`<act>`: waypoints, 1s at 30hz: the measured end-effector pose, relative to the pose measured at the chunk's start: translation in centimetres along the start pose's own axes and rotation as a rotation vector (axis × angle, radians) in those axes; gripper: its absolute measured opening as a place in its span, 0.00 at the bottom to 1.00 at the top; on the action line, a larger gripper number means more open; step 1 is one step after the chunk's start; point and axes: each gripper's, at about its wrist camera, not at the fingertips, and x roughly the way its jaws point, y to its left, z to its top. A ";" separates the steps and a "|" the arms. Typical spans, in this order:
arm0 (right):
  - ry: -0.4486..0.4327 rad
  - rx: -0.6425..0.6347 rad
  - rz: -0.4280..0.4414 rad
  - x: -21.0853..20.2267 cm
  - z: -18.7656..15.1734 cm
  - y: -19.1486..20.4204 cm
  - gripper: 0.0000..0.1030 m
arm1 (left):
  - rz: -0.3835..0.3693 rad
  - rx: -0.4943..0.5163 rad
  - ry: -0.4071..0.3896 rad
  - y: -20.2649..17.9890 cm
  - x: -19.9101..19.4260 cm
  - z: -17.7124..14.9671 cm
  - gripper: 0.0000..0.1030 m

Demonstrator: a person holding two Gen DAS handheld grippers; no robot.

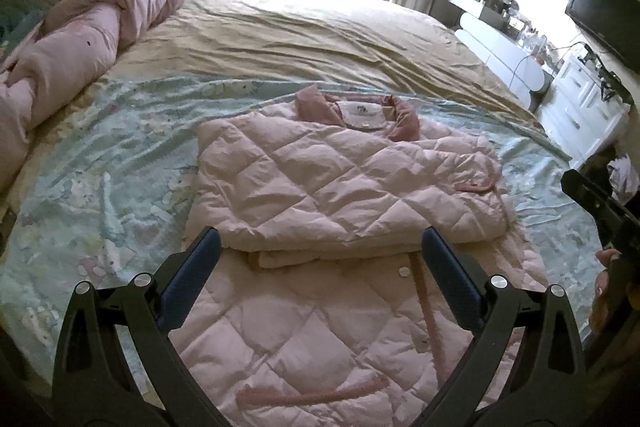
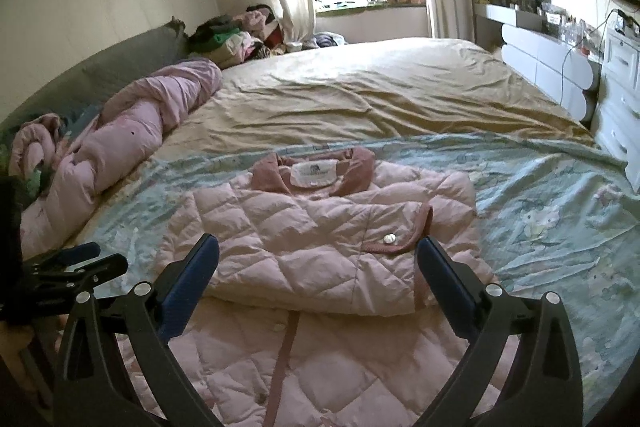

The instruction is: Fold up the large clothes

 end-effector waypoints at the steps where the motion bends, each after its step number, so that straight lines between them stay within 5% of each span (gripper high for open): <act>1: -0.009 -0.003 0.002 -0.5 0.0 0.1 0.96 | -0.003 0.005 -0.008 -0.2 -0.4 0.0 0.91; 30: -0.131 -0.027 0.025 -10.5 -3.2 0.9 0.96 | 0.000 0.058 -0.134 -2.1 -8.4 -5.1 0.91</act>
